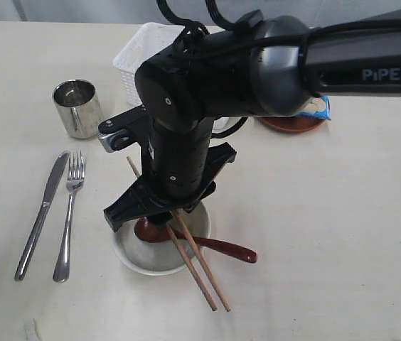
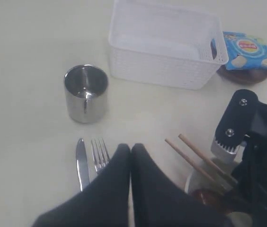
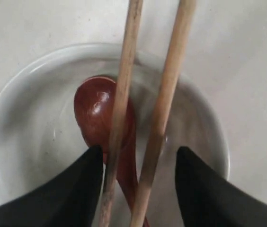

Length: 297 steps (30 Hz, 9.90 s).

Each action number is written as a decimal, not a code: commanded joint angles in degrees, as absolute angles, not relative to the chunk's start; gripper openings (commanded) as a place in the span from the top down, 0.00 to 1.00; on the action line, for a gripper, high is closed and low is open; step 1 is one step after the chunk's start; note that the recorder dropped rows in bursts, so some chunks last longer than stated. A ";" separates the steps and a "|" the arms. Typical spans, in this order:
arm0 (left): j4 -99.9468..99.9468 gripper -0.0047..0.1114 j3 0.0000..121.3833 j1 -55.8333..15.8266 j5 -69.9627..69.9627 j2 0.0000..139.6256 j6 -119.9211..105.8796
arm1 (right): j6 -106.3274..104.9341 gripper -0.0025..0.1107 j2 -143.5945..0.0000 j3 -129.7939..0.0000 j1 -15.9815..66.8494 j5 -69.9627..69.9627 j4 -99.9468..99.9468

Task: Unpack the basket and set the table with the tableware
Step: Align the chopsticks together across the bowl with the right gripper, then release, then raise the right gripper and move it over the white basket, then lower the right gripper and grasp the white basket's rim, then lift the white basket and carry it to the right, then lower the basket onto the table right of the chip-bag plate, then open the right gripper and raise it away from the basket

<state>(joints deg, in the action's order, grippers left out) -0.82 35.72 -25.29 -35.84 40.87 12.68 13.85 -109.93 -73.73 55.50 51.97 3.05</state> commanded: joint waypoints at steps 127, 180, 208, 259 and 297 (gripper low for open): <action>0.00 0.96 34.44 -25.65 -33.55 40.66 9.16 | -19.02 0.98 -124.02 -125.97 20.54 69.96 10.28; 0.00 0.96 34.44 -25.65 -32.88 40.66 9.00 | -10.69 0.98 -122.27 -126.72 -0.03 67.31 -2.40; 0.30 0.96 34.44 -25.65 -32.86 40.66 9.00 | -9.08 0.98 -102.88 -61.46 -14.07 29.41 5.93; 0.53 0.96 34.44 -25.65 -32.62 40.66 9.00 | -5.65 0.98 -110.22 -61.95 2.60 26.94 6.94; 0.53 0.96 34.44 -25.65 -32.64 40.66 8.85 | -3.00 0.98 -106.74 -64.52 7.64 29.24 10.90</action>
